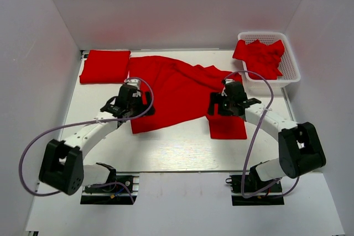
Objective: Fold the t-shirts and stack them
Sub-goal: Flatten out the tshirt
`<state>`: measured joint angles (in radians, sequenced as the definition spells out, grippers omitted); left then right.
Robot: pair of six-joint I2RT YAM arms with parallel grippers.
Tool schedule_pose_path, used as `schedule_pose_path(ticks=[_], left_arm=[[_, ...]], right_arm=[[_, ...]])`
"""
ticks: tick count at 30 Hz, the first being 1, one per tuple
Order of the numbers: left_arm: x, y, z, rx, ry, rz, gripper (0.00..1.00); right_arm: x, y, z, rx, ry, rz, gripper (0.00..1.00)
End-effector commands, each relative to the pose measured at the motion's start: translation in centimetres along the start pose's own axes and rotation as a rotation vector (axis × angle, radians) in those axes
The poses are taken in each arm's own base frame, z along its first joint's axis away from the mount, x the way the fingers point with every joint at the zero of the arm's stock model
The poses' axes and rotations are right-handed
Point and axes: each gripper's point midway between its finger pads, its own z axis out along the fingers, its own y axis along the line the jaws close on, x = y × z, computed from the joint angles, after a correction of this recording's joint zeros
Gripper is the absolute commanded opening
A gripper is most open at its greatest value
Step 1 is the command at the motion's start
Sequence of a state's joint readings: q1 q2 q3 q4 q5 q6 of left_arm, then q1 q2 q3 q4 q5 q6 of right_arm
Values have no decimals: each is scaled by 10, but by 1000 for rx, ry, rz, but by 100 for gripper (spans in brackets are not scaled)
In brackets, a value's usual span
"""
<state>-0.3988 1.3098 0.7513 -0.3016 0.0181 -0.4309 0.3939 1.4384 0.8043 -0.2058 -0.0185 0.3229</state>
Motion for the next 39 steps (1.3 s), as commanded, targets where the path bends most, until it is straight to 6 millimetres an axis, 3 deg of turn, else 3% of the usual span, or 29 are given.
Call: schedule_pose_path(ticks=[1, 3, 7, 8, 9, 11, 14, 22, 27, 34, 39], left_arm=[[-25, 14, -34, -121, -85, -77, 100], [-20, 28, -43, -203, -86, -112, 100], [16, 52, -54, -333, 13, -196, 100], [21, 54, -53, -340, 22, -204, 100], [34, 57, -51, -341, 57, -202, 100], [45, 58, -49, -329, 76, -213, 100], [65, 65, -40, -334, 99, -221, 100], [57, 70, -16, -337, 48, -233, 95], [63, 79, -5, -385, 77, -215, 89], [81, 92, 1, -442, 119, -236, 66], [78, 86, 6, -397, 110, -223, 21]], right_arm=[[-29, 12, -13, -36, -98, -13, 90], [-36, 12, -20, -28, -125, 19, 90], [-47, -10, -31, 103, -221, 121, 90], [-30, -19, -27, 128, -200, 137, 90], [-40, -17, -38, 116, -259, 169, 90], [-30, -35, -38, 195, -274, 202, 90], [-31, -44, -51, 228, -329, 215, 90], [-15, -49, -47, 233, -283, 208, 90], [-7, -49, -40, 227, -242, 207, 90], [-1, -53, -39, 242, -227, 210, 90], [19, -64, -36, 299, -155, 224, 90]])
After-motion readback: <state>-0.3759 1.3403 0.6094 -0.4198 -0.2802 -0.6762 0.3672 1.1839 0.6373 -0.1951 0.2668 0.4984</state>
